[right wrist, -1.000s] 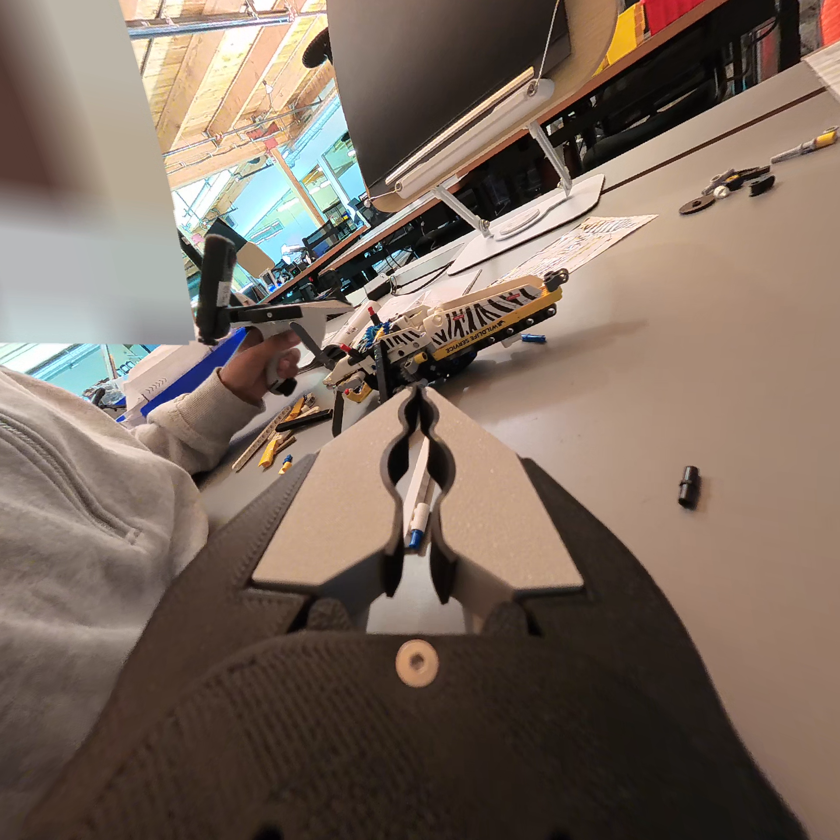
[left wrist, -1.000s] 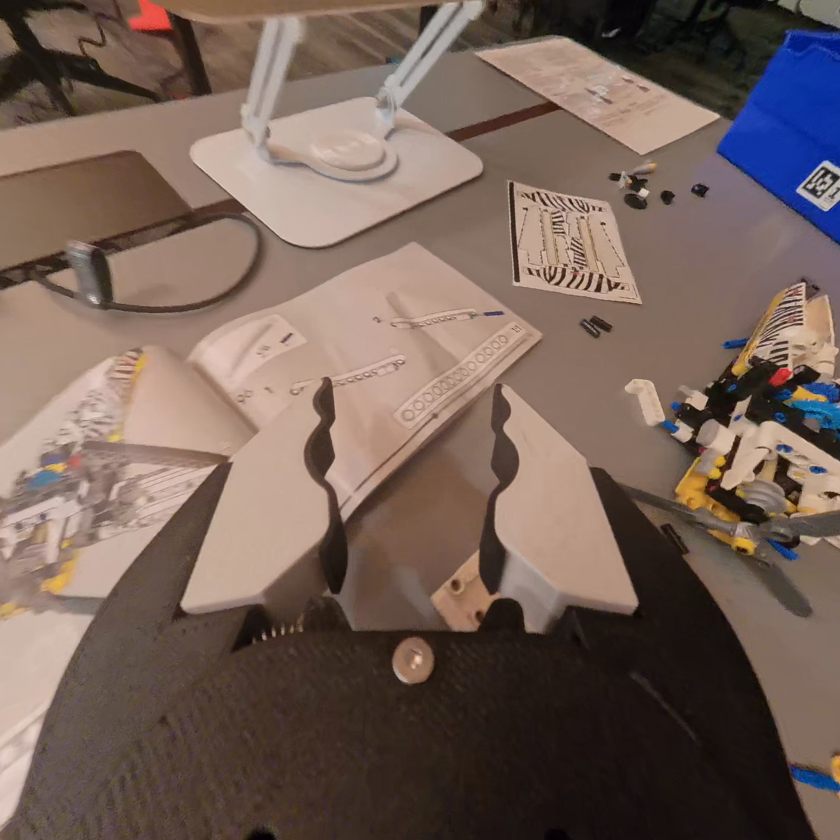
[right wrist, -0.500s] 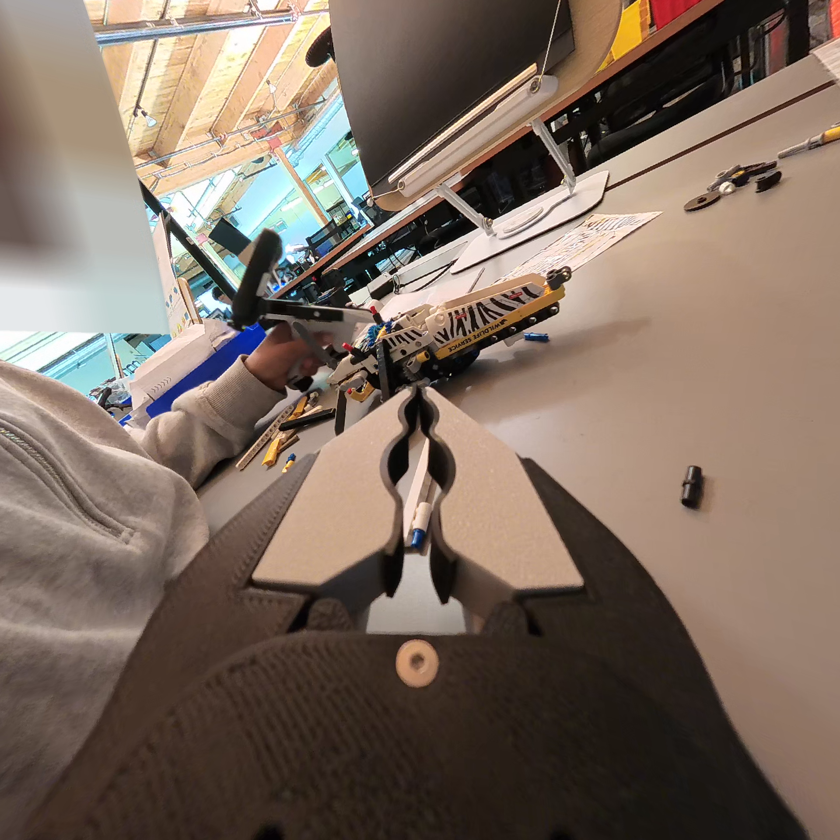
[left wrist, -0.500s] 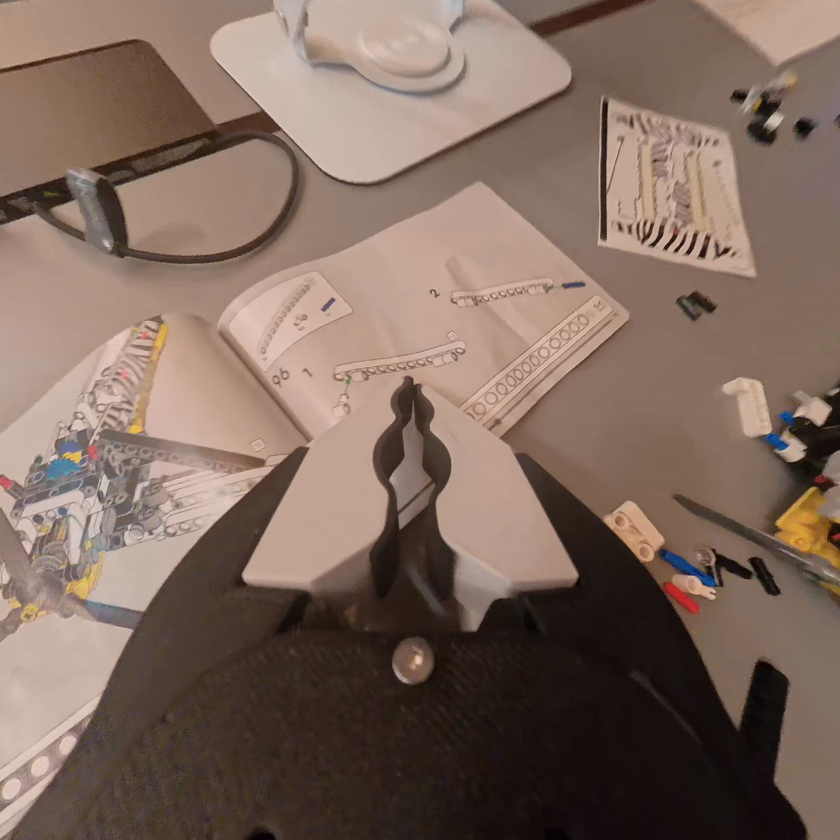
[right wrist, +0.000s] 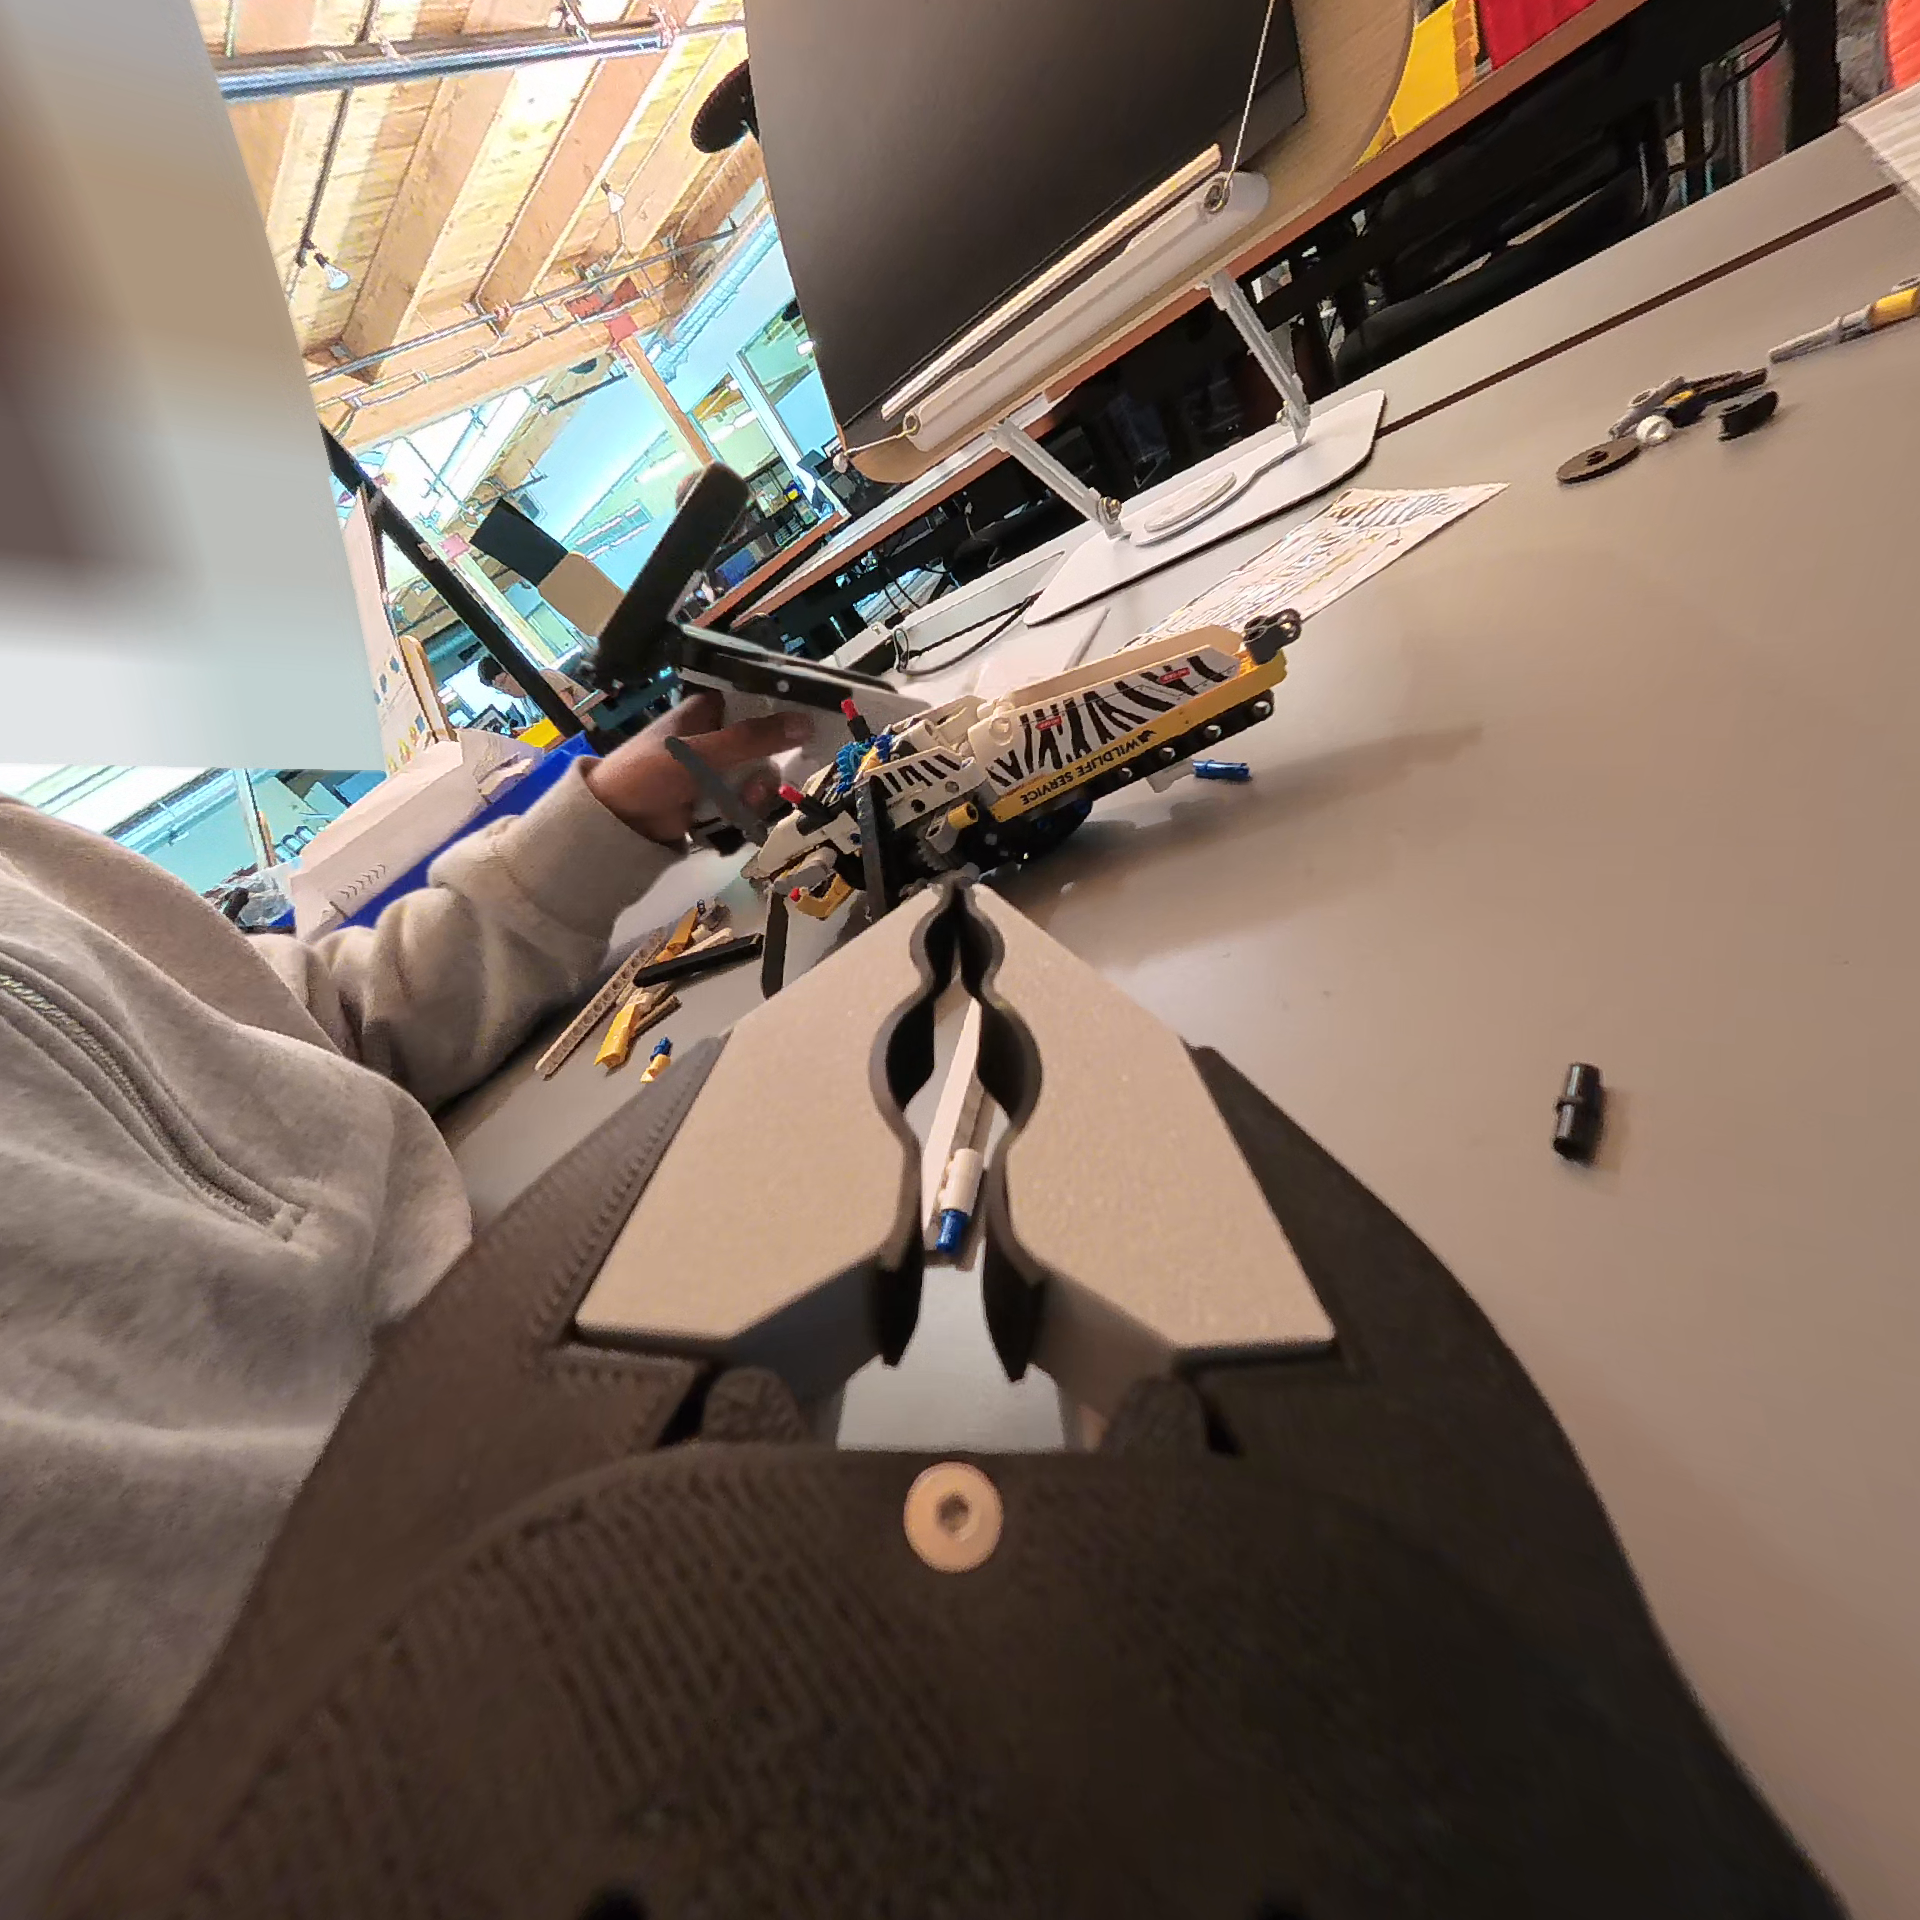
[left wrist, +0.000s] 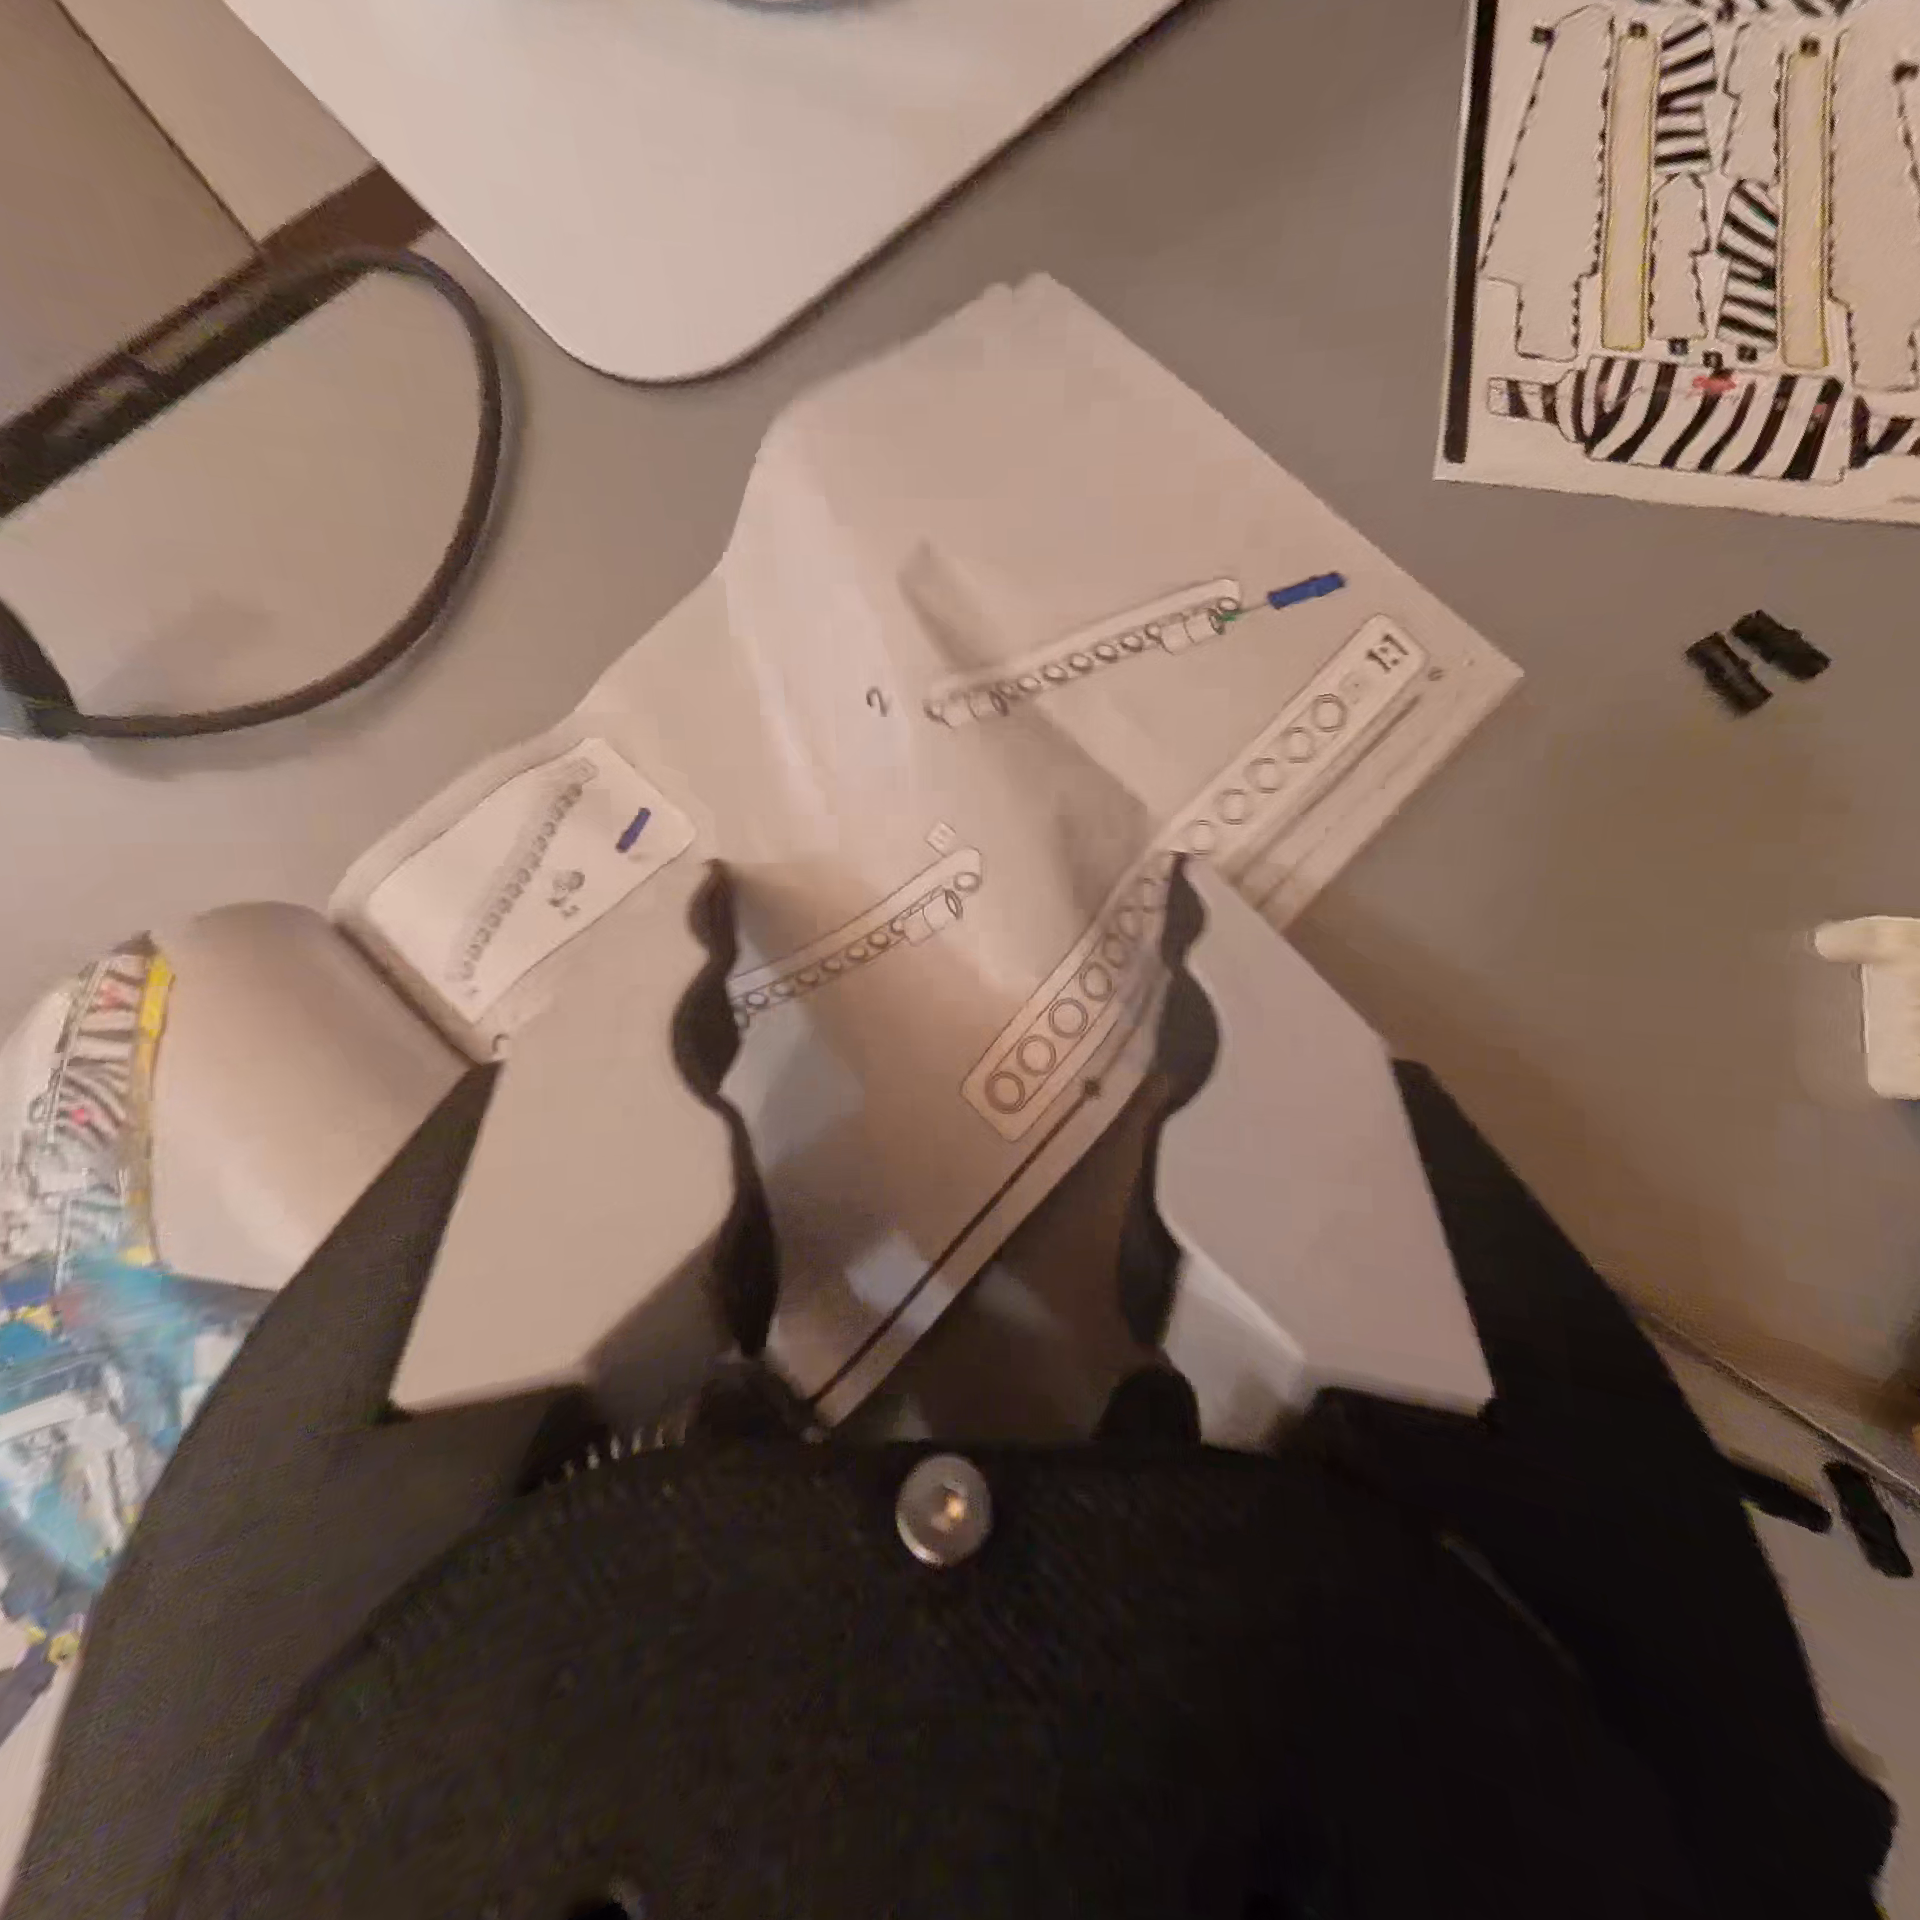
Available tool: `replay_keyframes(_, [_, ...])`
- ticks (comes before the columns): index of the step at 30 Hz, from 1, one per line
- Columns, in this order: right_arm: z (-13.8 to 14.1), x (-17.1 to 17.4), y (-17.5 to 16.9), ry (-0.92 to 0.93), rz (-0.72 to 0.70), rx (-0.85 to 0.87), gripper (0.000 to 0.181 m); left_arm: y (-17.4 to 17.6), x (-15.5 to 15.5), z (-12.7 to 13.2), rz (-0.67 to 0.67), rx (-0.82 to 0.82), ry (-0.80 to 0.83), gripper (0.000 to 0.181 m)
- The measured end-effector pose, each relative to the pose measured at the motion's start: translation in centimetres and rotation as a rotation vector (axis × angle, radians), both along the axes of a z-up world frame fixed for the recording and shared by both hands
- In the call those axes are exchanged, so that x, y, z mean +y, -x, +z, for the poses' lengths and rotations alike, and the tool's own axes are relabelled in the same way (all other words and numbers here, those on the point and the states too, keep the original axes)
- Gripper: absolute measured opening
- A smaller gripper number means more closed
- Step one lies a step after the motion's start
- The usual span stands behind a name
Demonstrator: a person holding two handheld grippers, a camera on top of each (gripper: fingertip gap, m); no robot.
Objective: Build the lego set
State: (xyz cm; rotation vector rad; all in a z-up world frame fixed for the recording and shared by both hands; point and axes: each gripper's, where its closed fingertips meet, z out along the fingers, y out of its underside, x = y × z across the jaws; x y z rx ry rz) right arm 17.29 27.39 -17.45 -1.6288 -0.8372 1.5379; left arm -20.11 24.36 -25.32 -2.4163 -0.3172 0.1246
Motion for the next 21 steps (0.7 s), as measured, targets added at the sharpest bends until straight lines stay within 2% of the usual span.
replay_keyframes(3, [0.1, 0.0, 0.0, -0.004, 0.001, 0.006, 0.000, 1.3, -1.1, 0.8, 0.036, -0.004, -0.034, 0.021])
replay_keyframes(6, [0.1, -0.1, 0.0, -0.004, 0.007, 0.005, 0.000, 1.8, -1.8, 2.3, 0.086, -0.162, -0.181, 0.008])
replay_keyframes(10, [0.1, -0.1, 0.0, -0.003, 0.007, 0.009, 0.000, 4.7, -4.9, 7.0, 0.164, -0.442, -0.553, 0.005])
replay_keyframes(12, [0.1, -0.1, 0.0, -0.006, 0.006, 0.008, 0.000, 7.0, -7.8, 7.2, 0.289, -0.653, -0.646, 0.003])
replay_keyframes(14, [0.1, -0.1, 0.0, -0.007, 0.005, 0.008, 0.000, 7.9, -10.1, 8.0, 0.311, -0.877, -0.773, 0.005])
replay_keyframes(15, [0.1, -0.1, 0.0, -0.007, 0.004, 0.006, 0.000, 8.6, -11.2, 8.2, 0.330, -0.933, -0.840, 0.007])
replay_keyframes(18, [0.0, 0.0, 0.0, -0.005, -0.001, 0.001, 0.000, 9.4, -13.1, 7.9, 0.338, -0.984, -0.888, 0.007])
replay_keyframes(21, [0.0, 0.0, 0.0, -0.005, -0.002, 0.001, 0.000, 9.4, -13.1, 7.9, 0.319, -0.947, -0.865, 0.005])
